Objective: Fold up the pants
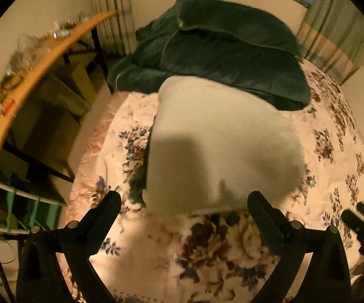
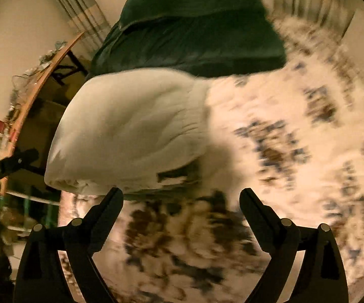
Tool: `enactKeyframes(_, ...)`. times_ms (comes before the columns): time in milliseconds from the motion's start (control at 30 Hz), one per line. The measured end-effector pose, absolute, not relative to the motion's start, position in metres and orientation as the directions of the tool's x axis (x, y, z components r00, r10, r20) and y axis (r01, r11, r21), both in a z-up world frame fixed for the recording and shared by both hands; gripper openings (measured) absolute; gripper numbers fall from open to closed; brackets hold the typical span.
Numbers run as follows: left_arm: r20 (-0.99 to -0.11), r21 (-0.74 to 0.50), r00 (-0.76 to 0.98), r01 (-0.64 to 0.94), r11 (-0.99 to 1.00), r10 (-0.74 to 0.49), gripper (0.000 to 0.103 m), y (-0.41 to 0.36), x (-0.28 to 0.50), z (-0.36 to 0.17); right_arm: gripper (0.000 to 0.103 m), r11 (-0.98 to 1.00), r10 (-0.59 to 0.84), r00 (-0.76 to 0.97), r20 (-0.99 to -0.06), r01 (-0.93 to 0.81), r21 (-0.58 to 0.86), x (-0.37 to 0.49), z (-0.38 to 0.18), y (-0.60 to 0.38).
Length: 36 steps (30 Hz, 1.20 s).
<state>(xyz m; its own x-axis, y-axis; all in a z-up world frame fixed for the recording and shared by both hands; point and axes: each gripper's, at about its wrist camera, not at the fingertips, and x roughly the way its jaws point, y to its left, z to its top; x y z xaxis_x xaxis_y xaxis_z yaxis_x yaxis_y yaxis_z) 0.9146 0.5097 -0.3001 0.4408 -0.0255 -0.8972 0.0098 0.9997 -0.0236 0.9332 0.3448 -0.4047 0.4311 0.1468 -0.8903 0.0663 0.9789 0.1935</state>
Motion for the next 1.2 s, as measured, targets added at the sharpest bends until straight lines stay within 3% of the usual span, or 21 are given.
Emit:
enactKeyframes(233,-0.844,0.007,0.536,0.027,1.0,-0.008,0.103,0.451,0.834,-0.229,0.095,0.988,0.069,0.545,-0.835,0.08,0.133,0.848,-0.281,0.279)
enactKeyframes(533,-0.756,0.044,0.654,0.012,0.999,0.025,0.103,0.398,0.714,-0.143,0.097,0.996,0.052,0.671,-0.739,0.015,0.084,0.725,-0.16,0.23)
enactKeyframes(800,-0.706,0.051,0.707,-0.003,0.999,0.038,0.103,0.362,0.607,-0.093,0.098,0.994,0.095,0.725,-0.682,-0.029,0.109,0.609,-0.083,0.18)
enactKeyframes(1200,-0.656,0.053,0.755,0.028,0.998,0.014,0.103,0.352,0.524,-0.056,0.1,0.993,0.052,0.77,-0.636,0.029,0.115,0.482,-0.012,0.15)
